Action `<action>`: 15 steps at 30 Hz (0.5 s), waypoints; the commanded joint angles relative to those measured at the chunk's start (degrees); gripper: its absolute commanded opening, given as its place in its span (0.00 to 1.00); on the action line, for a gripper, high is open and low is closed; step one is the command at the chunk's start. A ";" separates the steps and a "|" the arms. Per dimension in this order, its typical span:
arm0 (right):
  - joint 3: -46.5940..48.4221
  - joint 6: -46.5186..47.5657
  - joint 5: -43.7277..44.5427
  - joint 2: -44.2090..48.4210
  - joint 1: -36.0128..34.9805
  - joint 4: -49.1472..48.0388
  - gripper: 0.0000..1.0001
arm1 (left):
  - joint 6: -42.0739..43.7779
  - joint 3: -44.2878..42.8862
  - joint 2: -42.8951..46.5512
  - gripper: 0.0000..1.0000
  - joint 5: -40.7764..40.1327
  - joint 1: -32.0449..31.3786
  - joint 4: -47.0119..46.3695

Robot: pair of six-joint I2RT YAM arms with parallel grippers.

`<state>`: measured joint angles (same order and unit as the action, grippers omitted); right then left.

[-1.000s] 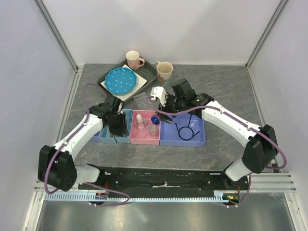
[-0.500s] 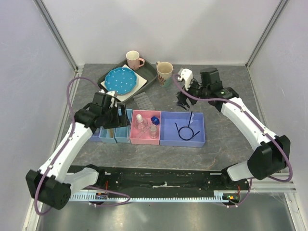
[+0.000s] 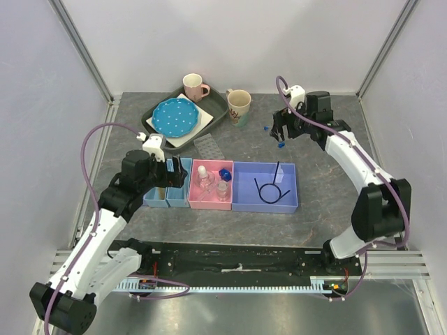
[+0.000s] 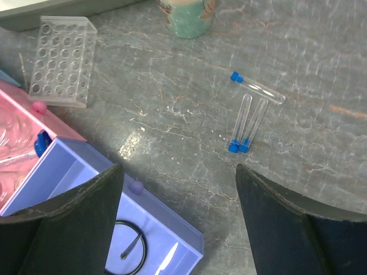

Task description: Organize the chemistry lab equipment

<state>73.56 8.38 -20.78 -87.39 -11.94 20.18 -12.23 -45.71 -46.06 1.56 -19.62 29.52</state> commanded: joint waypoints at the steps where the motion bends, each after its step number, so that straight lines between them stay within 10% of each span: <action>1: 6.76 -3.90 1.79 -6.45 0.52 1.25 0.83 | 3.71 3.26 0.53 1.00 -0.77 0.19 -5.96; 15: 20.73 3.92 6.62 -23.15 0.61 10.93 0.45 | 4.14 4.40 2.12 0.99 -5.34 0.28 -6.75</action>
<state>89.54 9.65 -17.02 -106.87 -11.49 28.84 -10.31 -41.60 -45.04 0.32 -19.62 25.54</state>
